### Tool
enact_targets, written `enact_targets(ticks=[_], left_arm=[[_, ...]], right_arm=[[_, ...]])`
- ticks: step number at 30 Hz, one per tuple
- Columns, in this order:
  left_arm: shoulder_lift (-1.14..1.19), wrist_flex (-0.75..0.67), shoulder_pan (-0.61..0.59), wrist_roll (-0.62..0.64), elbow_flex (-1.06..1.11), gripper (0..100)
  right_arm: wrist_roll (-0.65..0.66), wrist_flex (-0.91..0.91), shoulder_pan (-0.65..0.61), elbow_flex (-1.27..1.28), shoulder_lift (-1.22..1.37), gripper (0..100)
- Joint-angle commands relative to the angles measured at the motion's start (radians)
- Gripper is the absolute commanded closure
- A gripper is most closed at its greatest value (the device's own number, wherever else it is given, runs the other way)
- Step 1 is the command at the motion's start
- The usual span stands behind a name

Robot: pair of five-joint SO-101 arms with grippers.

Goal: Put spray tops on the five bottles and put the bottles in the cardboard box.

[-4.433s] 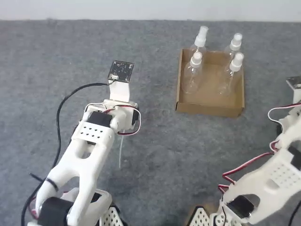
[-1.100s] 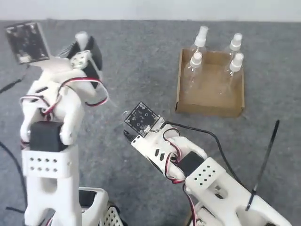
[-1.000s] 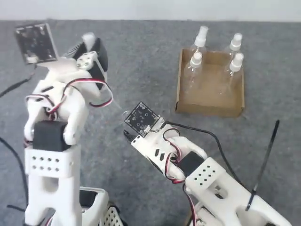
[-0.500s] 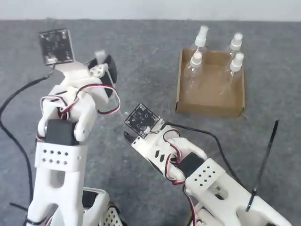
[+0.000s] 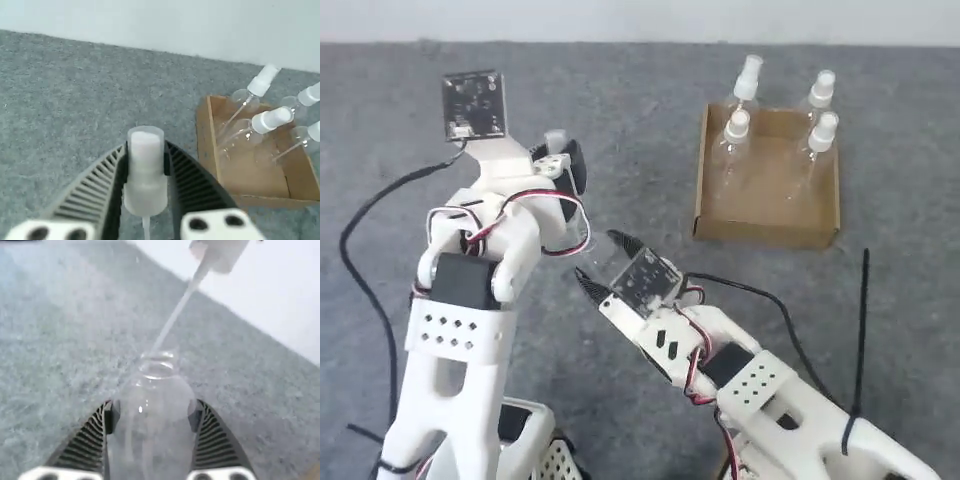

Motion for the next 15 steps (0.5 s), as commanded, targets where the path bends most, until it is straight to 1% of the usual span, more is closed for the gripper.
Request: enact_targets(ticks=[1,4,7,10,13,15], left_arm=[[-0.071,0.021,0.005,-0.040,0.015,98],[-0.166,0.023,0.006,-0.046,0.068,98],[-0.265,0.018,0.006,-0.112,0.157,98],[-0.344,0.023,0.009,-0.123,0.222,98],[-0.394,0.023,0.066,-0.124,0.265,97],[-0.408,0.023,0.126,-0.124,0.282,97]], right_arm=[[-0.011,-0.051,0.019,-0.006,-0.030,99.3],[-0.011,-0.048,0.019,-0.006,-0.030,99.3],[-0.011,-0.041,0.019,-0.006,-0.030,99.3],[-0.011,-0.027,0.019,-0.005,-0.031,99.3],[-0.011,-0.027,0.019,-0.005,-0.033,99.3],[-0.011,-0.027,0.019,-0.002,-0.033,99.3]])
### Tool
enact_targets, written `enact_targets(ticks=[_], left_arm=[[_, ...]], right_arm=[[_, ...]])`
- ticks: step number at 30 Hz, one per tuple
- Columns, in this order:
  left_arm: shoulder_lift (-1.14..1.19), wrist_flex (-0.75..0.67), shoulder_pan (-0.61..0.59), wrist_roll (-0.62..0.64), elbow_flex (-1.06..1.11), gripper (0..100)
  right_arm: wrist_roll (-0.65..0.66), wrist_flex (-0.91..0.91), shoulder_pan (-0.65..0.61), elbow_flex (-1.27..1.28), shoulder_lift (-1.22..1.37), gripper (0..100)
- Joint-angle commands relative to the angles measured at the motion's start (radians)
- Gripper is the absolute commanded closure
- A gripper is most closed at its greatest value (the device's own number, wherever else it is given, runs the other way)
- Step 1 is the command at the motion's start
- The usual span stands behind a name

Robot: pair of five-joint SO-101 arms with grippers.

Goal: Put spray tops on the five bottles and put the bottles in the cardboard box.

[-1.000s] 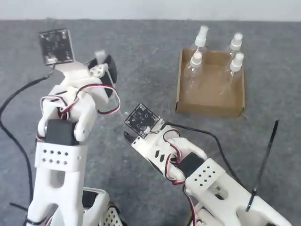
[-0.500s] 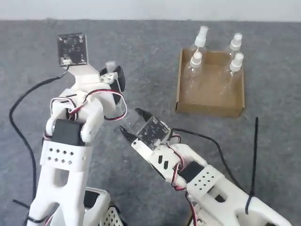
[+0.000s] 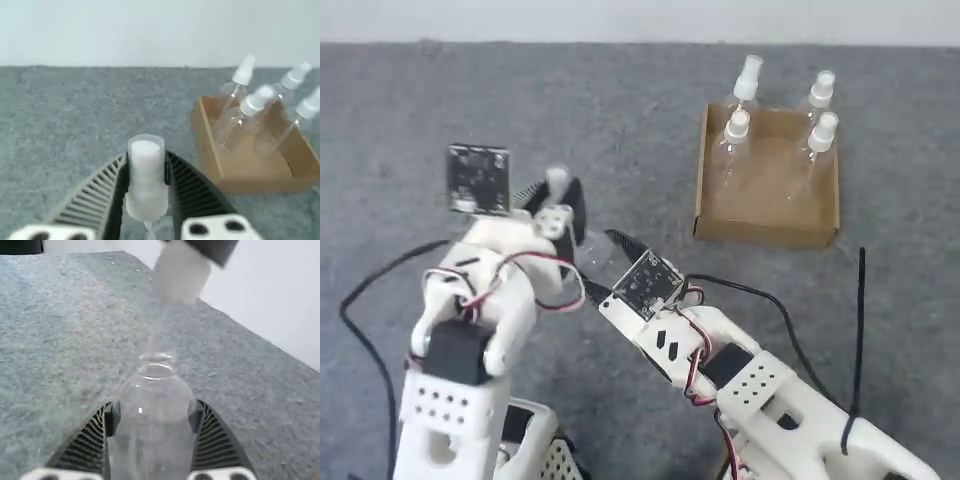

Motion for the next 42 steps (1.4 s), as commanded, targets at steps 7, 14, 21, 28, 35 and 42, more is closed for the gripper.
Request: enact_targets(ticks=[7,14,21,28,35,42], left_arm=[[-0.058,0.005,0.112,-0.018,0.024,88],[-0.058,0.005,0.020,-0.018,0.002,88],[-0.057,-0.002,-0.055,-0.069,-0.061,88],[-0.008,-0.023,-0.094,-0.081,-0.067,88],[0.137,-0.014,-0.091,-0.117,-0.050,88],[0.037,0.006,-0.091,-0.117,0.030,88]], right_arm=[[-0.009,-0.008,0.021,0.017,-0.036,99.3],[-0.009,-0.008,0.021,0.017,-0.036,99.3],[-0.009,-0.008,0.021,0.018,-0.036,99.3],[-0.009,-0.008,0.021,0.018,-0.036,99.3],[-0.009,-0.008,0.022,0.018,-0.036,99.3],[-0.009,0.013,0.022,0.014,-0.036,99.3]])
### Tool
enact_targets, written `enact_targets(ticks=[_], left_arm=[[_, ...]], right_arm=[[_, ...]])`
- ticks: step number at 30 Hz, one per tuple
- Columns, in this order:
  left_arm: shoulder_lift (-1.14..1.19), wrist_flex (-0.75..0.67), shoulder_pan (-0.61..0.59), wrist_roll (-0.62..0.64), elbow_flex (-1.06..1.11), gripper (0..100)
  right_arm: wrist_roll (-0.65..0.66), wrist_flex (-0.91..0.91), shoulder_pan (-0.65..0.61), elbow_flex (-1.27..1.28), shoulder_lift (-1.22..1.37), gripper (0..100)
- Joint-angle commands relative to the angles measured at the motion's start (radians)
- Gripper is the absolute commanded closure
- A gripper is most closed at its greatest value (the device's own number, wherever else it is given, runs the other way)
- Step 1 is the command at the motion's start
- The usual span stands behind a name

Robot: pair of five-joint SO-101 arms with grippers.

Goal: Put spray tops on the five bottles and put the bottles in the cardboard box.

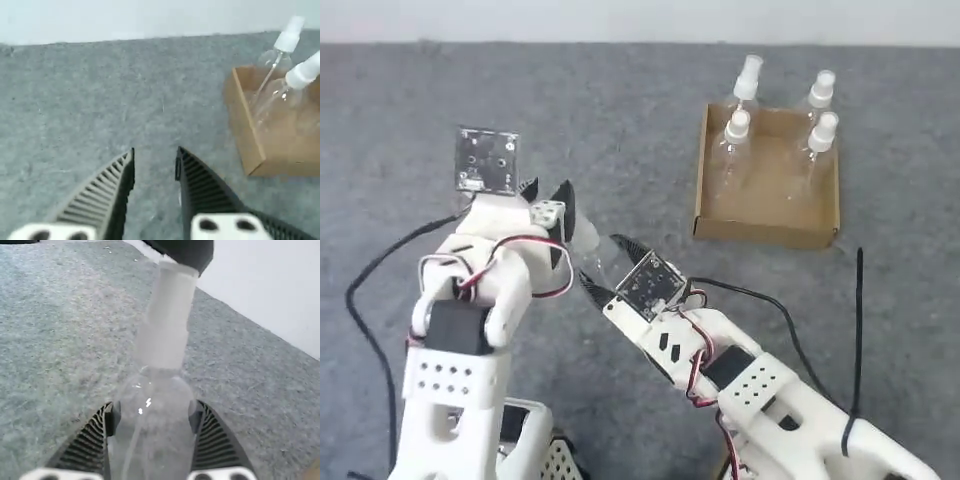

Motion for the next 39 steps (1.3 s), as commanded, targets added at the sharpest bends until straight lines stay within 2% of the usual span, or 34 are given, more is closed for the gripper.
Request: enact_targets(ticks=[1,7,12,15,20,26,29,31,35,39], left_arm=[[-0.086,0.005,0.003,-0.012,0.039,88],[-0.144,0.005,-0.006,-0.008,0.044,88],[-0.166,0.011,-0.014,-0.005,0.016,88],[-0.215,0.011,-0.023,0.038,0.024,88],[-0.308,-0.028,0.021,0.044,0.165,88],[-0.330,-0.195,0.121,-0.021,0.383,88],[-0.333,-0.213,0.147,-0.023,0.414,88],[-0.333,-0.212,0.160,-0.020,0.415,85],[-0.333,-0.210,0.161,-0.005,0.415,73],[-0.333,-0.210,0.158,0.051,0.418,64]], right_arm=[[-0.008,0.027,0.013,-0.018,-0.036,99.3],[-0.008,0.041,0.018,-0.035,-0.038,99.3],[-0.008,0.061,0.117,-0.066,-0.038,99.3],[-0.014,0.143,0.194,-0.130,-0.038,99.3],[-0.133,0.337,0.305,-0.324,-0.024,99.3],[-0.157,0.535,0.317,-0.606,0.073,99.3],[-0.158,0.634,0.315,-0.767,0.162,99.3],[-0.163,0.714,0.314,-0.867,0.228,99.3],[-0.247,0.825,0.278,-1.011,0.326,99.3],[-0.232,0.894,0.199,-1.099,0.387,99.3]])
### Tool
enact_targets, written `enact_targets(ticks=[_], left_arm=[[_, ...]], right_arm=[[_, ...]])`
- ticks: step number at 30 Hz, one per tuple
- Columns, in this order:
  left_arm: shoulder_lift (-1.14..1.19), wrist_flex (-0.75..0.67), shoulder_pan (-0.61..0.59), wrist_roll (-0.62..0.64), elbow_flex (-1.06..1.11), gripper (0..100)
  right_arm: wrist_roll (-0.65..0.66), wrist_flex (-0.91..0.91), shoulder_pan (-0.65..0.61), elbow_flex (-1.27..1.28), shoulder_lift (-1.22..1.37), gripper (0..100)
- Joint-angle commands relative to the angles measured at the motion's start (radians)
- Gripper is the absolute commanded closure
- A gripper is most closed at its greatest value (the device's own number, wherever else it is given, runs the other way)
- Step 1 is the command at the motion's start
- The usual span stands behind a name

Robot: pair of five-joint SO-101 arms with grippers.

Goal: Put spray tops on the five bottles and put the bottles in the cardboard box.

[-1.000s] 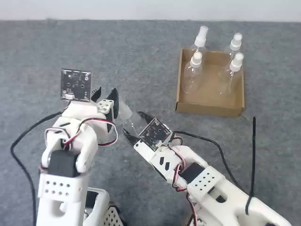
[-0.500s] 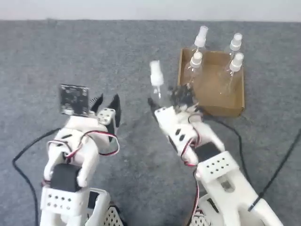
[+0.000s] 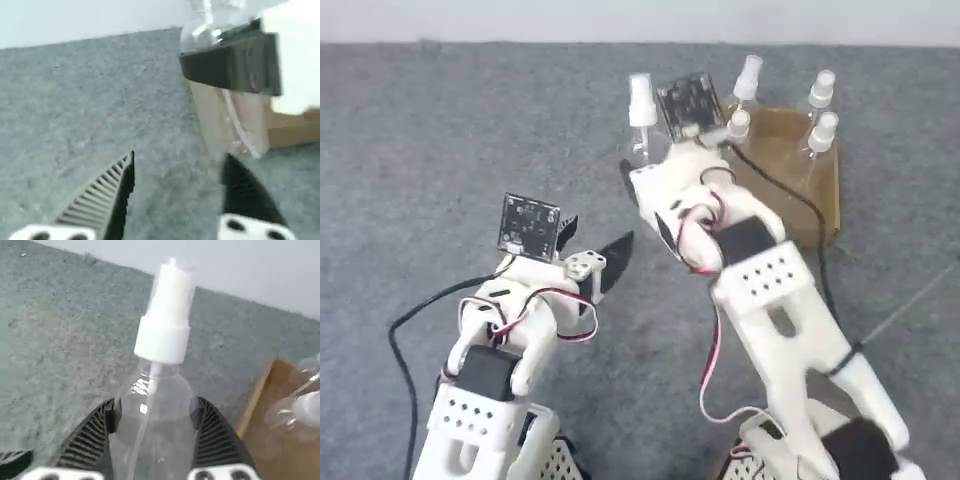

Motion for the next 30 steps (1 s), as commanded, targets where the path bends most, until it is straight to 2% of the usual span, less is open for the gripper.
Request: enact_targets(ticks=[1,13,22,25,30], left_arm=[[-0.023,-0.029,-0.002,0.048,-0.005,63],[-0.023,-0.035,0.000,0.048,0.016,63],[-0.023,-0.034,0.005,0.048,0.018,63],[-0.023,-0.029,0.005,0.048,0.018,63],[-0.023,-0.037,0.005,0.046,0.033,63]], right_arm=[[0.002,0.061,-0.077,-0.132,0.010,99.3],[0.077,0.309,-0.108,-0.175,-0.197,99.3],[0.114,0.401,-0.101,-0.175,-0.283,99.3],[0.115,0.400,-0.010,-0.176,-0.291,99.3],[0.215,0.389,0.271,-0.173,-0.286,99.3]])
